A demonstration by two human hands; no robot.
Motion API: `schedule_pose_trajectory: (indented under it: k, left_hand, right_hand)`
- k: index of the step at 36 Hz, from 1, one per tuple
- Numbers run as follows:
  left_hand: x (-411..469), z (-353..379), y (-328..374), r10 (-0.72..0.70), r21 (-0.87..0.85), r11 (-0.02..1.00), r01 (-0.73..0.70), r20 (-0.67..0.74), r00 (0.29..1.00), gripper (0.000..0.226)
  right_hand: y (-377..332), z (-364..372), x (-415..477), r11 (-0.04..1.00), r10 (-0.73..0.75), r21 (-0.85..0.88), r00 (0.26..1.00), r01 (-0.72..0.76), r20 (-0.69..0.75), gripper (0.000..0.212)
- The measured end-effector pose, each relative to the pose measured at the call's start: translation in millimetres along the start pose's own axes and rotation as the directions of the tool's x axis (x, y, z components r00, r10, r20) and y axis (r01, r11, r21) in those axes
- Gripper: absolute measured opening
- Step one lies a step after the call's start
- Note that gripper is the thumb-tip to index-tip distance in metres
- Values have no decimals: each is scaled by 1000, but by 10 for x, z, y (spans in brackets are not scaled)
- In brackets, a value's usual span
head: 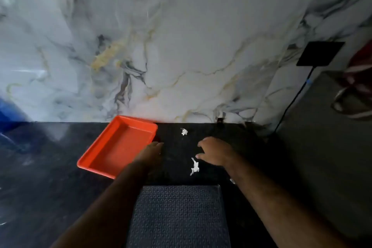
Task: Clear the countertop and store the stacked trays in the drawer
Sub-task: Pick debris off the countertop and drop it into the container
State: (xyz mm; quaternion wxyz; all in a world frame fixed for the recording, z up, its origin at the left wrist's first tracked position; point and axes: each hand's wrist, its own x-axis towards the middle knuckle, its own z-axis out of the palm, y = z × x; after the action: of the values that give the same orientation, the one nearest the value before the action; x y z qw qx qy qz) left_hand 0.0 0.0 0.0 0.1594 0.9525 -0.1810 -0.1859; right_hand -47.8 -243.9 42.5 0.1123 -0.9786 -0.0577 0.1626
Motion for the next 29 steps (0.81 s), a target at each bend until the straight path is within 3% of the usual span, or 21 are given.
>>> schedule_pose_trajectory:
  k: [3,6,9,12,15,19,25,29]
  left_hand:
    - [240,293,-195,-21,93,996,11,104,994,59]
    - [408,488,-291,-24,281,959,-20,152,988,61]
    - [591,607,-365,-76,349,936,37,97,992,56]
    - [726,739,-392,-128,357,930,90,85,988,38]
    - [805,804,-384,-85,390,918,74,11,996,29]
    - [995,752,-443,-49,253,966,55,-30,998,21]
    - [1407,466,-197,-14,-64,998,5,-143,990,8]
    - [1691,447,-41,6,-144,989,-33,-184,983,9]
  right_hand:
    - [-38,366,210,998,63,22,998,-63,-5,36]
    - [-62,735,332,991,86,104,996,-84,-12,45]
    - [-30,1019,499,987,104,127,995,-103,-4,46]
    - [-8,1207,609,990,138,28,989,-139,45,32]
    - [38,1293,694,982,168,-114,976,-153,138,24]
    - [156,1346,714,976,206,-93,975,-199,78,23]
    - [539,1247,271,919,338,298,904,-258,-262,15]
    - [927,1295,-241,925,328,314,870,-216,-368,4]
